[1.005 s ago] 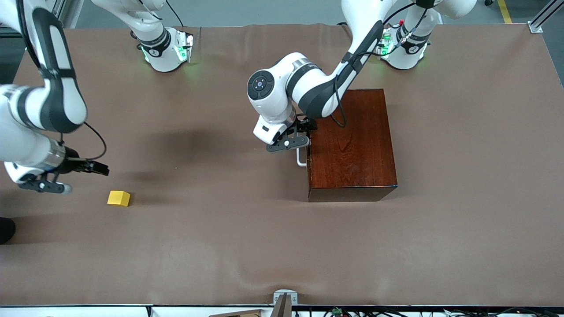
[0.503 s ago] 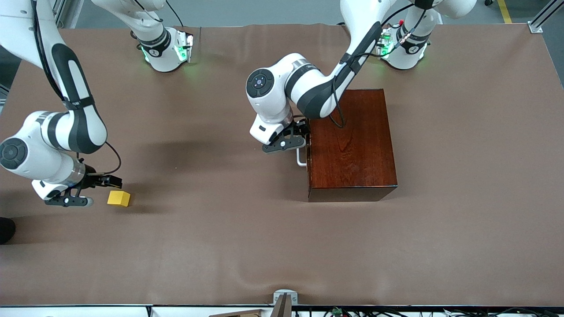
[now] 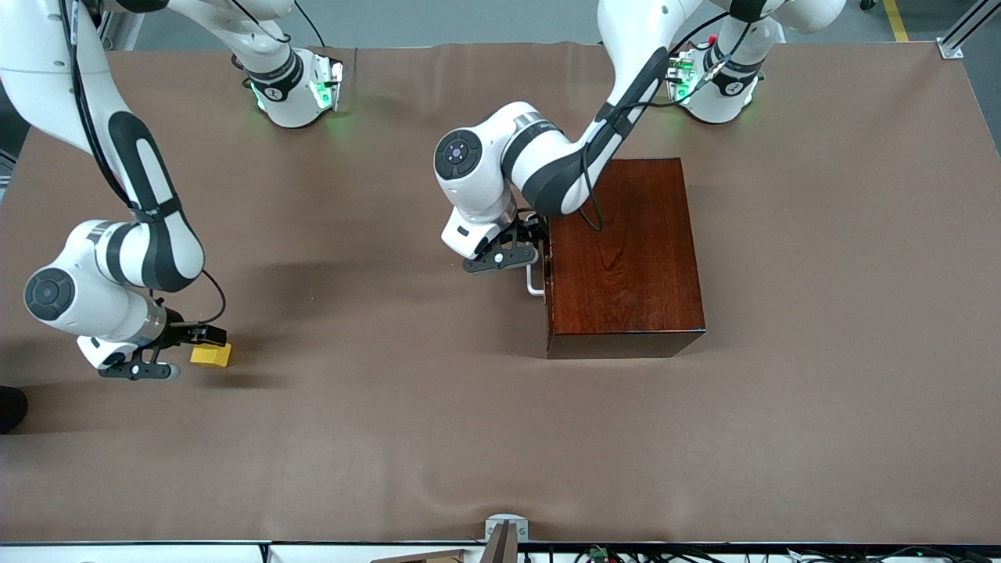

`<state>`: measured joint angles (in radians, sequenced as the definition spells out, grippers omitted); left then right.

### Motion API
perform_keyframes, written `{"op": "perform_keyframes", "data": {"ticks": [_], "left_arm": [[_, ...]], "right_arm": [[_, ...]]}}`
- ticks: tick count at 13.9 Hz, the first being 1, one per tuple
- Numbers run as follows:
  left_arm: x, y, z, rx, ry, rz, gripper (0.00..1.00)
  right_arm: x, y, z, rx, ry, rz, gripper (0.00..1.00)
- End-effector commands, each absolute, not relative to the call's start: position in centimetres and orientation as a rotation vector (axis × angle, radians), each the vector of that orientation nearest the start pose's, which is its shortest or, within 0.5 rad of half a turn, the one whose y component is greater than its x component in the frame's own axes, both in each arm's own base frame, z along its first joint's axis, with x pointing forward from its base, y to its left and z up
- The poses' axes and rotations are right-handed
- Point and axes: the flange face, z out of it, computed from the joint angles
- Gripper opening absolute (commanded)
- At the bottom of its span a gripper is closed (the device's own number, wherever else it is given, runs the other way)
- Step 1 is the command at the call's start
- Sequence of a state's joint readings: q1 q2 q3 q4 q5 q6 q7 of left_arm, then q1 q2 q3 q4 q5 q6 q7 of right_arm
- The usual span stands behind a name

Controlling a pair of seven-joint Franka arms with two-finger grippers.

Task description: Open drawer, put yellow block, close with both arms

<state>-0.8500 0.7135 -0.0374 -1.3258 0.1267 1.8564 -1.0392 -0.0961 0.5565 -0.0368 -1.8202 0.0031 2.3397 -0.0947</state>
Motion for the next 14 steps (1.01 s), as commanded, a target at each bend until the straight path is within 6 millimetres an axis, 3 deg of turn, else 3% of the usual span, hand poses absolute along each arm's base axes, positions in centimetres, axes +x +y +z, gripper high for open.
{"op": "perform_keyframes", "data": {"ticks": [1,4,9,11,12,14], "left_arm": [[46.7,-55.0,29.1,-2.926,-0.143,0.012,1.00],[46.6,-55.1,28.4,-2.919,-0.133,0.021,1.00],[47.2,-55.9,29.5,-2.993,-0.163,-0.055,1.00],[47.2,-56.3,29.7,-3.013,-0.190,-0.079,1.00],[47.3,-56.4,29.7,-3.021,-0.192,-0.087,1.00],[47.3,-56.9,29.9,-3.052,-0.197,-0.112,1.00]], "right_arm": [[65.1,-9.4,21.1,-3.144,0.052,0.059,1.00],[65.3,-9.8,20.0,-3.145,0.071,0.047,1.00],[65.4,-9.3,19.2,-3.132,0.088,0.037,1.00],[65.4,-9.2,19.2,-3.131,0.089,0.037,0.66],[65.4,-9.3,19.3,-3.130,0.094,0.034,0.57],[65.4,-9.3,19.3,-3.127,0.096,0.033,0.49]]}}
